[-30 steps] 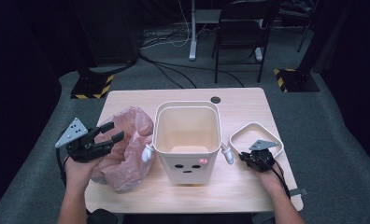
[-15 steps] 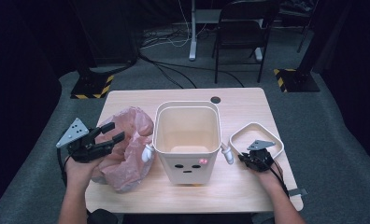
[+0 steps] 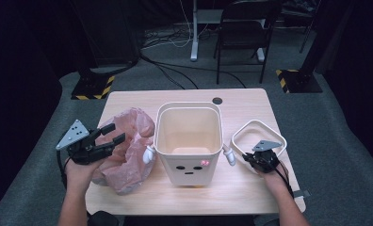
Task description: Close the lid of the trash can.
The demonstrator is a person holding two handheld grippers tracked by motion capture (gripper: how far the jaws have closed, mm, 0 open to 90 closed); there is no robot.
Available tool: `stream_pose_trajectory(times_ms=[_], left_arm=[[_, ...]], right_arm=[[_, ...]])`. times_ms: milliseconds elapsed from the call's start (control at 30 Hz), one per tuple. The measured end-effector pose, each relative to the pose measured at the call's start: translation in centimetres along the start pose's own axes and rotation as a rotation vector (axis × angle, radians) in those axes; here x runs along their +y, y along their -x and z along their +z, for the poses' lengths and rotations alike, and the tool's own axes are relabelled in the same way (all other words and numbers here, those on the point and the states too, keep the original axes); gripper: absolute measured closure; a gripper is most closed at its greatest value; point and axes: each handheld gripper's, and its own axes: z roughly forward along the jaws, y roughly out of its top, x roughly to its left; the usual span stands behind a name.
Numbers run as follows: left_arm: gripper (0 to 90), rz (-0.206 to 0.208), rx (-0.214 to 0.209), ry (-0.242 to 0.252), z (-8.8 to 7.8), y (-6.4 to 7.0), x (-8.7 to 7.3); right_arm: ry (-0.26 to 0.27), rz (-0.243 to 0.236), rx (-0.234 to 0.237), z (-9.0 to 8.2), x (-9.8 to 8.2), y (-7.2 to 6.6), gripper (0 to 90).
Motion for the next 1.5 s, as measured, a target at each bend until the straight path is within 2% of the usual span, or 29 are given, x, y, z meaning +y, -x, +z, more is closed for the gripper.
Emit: stream_pose_trajectory(times_ms=[267, 500, 633, 967, 1133, 1500], left_arm=[[43.5, 0.002, 0.001, 0.011, -0.4, 0.0, 0.2], [43.5, 0.003, 0.004, 0.011, -0.5, -0.1, 0.1], [43.6, 0.003, 0.005, 0.008, -0.4, -0.1, 0.1], [43.5, 0.003, 0.005, 0.004, -0.2, 0.0, 0.0], [43.5, 0.004, 0.005, 0.006, -0.2, 0.1, 0.1], [43.5, 0.003, 0.005, 0.006, -0.3, 0.0, 0.0]], right_arm=[[0.007, -0.029, -0.005, -1.5, 0.9, -0.3, 84.3], [0.043, 0.007, -0.001, -3.3, 1.7, 0.3, 84.3], [0.054, 0.003, -0.002, -4.2, 2.2, 0.4, 84.3], [0.065, -0.035, 0.040, -6.4, 4.5, -0.1, 84.3], [0.064, -0.047, 0.080, -7.2, 5.9, -0.5, 84.3], [0.075, -0.084, 0.106, -8.4, 8.2, -1.1, 84.3]])
